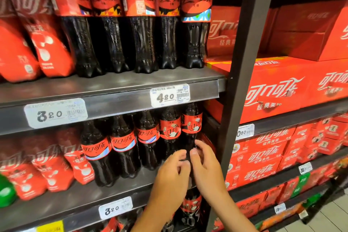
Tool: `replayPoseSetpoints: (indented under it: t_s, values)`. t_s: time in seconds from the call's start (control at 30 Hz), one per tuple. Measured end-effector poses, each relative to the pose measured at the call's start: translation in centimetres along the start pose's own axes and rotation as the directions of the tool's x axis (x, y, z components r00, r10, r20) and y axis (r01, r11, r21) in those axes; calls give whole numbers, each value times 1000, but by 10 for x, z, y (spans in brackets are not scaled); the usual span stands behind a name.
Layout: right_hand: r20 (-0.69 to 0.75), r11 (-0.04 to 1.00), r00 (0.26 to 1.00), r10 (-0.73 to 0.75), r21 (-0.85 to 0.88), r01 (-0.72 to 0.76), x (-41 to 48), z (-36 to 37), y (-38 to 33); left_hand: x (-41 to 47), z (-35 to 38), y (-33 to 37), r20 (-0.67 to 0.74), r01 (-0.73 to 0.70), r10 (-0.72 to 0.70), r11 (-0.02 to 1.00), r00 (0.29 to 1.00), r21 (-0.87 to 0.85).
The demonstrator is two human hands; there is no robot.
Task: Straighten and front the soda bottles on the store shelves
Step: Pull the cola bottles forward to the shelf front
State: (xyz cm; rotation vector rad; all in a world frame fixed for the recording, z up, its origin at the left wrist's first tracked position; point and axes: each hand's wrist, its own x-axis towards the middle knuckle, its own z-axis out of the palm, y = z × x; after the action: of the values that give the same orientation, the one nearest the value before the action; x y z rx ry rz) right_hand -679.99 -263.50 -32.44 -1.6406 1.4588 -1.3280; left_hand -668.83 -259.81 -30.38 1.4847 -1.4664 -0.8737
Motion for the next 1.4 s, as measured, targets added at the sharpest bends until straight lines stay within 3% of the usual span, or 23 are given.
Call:
replayPoseSetpoints:
  t_s: [0.13,0.3,0.4,0.5,0.63,0.7,0.83,0.97,1.27,1.4]
  values:
    - [50,985,984,-170,24,169,4,-29,-47,-34,-45,51,-67,-213,242,933,968,292]
    - [-27,903,905,-424,64,424,12,-59,-124,-50,-86,115,-95,-459,529,800,843,386]
    - [-129,857,859,-495,90,508,28,-71,-160,-40,-108,139,-176,-528,676,688,716,499]
    - [-160,828,822,-547,45,560,54,-73,-187,-17,-124,161,-248,-630,728,680,639,375]
    - [-168,834,819,-549,-48,550,95,-73,-216,19,-151,212,-202,-645,834,530,513,551]
    - [-193,846,825,-531,-74,527,114,-72,-225,35,-166,241,-154,-597,858,459,490,658]
    - [-251,890,855,-454,-77,450,141,-67,-231,58,-188,289,-43,-439,864,297,502,848]
    - [-261,923,891,-372,0,385,156,-62,-227,81,-195,320,-25,-355,852,245,523,902]
    - [-318,951,898,-306,-146,272,170,-57,-215,142,-190,365,4,-228,535,354,845,907]
    - [-315,939,891,-328,-214,270,174,-55,-209,159,-179,379,-10,-220,493,406,870,887]
